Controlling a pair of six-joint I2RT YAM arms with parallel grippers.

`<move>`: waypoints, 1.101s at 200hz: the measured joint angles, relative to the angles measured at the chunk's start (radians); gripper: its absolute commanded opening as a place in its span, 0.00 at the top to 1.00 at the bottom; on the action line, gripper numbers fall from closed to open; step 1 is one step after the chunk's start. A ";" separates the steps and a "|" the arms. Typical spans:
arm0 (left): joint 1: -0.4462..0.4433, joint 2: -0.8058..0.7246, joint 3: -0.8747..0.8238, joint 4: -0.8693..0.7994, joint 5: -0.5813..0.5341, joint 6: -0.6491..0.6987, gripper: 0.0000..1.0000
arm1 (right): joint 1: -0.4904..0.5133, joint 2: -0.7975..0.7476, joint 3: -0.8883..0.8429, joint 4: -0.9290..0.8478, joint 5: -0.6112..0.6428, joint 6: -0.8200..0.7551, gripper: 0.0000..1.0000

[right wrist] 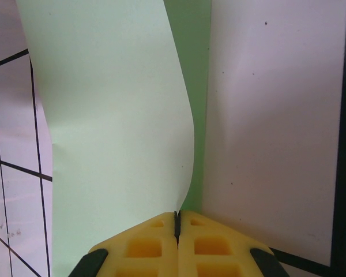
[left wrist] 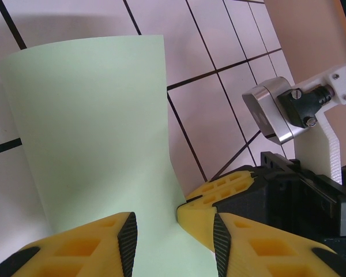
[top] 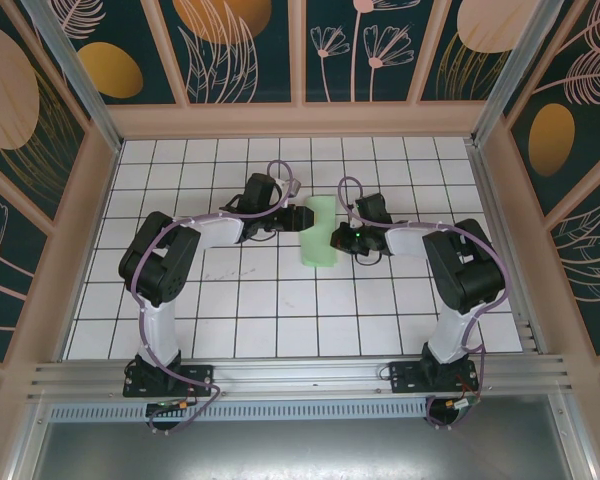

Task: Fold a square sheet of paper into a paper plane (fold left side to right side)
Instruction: Hold the square sheet of paper at the center of the table.

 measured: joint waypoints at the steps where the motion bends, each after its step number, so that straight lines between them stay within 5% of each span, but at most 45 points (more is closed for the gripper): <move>1: 0.000 0.000 0.000 0.000 0.000 0.000 0.57 | 0.000 0.000 0.000 0.000 0.000 0.000 0.98; 220: -0.008 0.060 -0.016 0.003 0.060 -0.011 0.59 | 0.012 0.024 0.018 0.001 -0.001 0.000 0.91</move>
